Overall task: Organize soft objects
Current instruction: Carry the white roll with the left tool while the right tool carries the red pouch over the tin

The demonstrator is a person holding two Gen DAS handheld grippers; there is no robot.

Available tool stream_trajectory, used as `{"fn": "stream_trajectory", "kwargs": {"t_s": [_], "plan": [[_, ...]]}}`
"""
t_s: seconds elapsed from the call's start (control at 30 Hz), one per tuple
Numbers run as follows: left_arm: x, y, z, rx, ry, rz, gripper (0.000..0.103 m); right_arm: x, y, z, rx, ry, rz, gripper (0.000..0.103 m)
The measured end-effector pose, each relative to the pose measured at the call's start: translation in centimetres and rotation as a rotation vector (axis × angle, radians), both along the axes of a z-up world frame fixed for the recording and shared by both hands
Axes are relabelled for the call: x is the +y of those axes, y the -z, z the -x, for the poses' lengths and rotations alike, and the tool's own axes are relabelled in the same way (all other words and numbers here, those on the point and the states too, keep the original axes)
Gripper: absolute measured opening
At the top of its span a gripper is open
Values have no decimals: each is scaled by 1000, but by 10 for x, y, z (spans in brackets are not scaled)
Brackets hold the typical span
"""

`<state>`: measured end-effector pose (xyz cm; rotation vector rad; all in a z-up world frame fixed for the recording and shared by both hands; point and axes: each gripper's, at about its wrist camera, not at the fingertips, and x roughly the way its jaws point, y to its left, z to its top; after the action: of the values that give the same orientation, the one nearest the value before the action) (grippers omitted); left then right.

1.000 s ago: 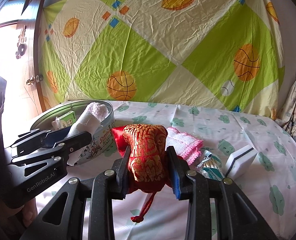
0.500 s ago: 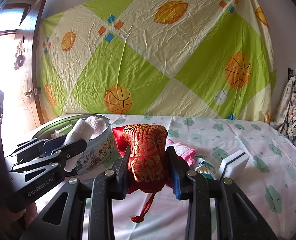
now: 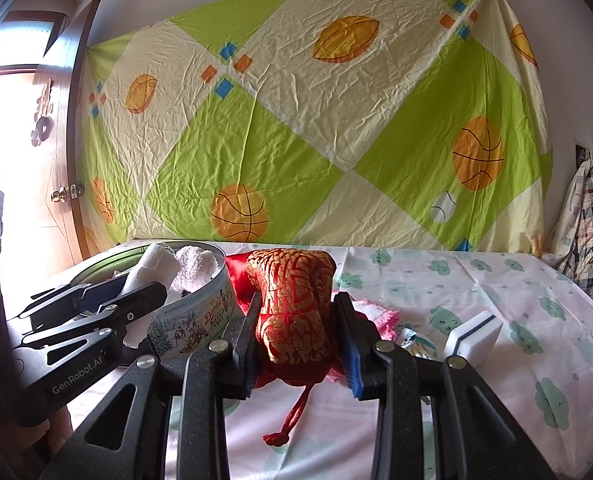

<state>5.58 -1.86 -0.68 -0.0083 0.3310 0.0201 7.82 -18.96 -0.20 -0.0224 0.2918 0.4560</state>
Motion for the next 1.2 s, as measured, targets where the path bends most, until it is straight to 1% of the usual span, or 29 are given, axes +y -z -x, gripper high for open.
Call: {"fn": "stream_trajectory", "kwargs": {"t_s": [0.27, 0.5, 0.63, 0.73, 0.9, 1.0, 1.2], "plan": [[22, 0, 1, 22, -43, -1, 28, 27, -1, -7, 10, -61, 40, 36], [64, -5, -1, 44, -116, 27, 28, 59, -18, -17, 3, -134, 72, 37], [86, -9, -4, 58, -156, 27, 28, 80, -25, -26, 10, -178, 87, 37], [101, -10, -8, 81, -168, 34, 28, 95, -30, -34, 22, -205, 95, 37], [120, -10, -14, 121, -194, 15, 28, 121, -36, -45, 37, -245, 110, 37], [131, -9, -19, 152, -209, 10, 28, 138, -36, -51, 46, -268, 130, 37], [149, -8, -26, 189, -226, 4, 28, 162, -35, -61, 64, -295, 160, 37]]}}
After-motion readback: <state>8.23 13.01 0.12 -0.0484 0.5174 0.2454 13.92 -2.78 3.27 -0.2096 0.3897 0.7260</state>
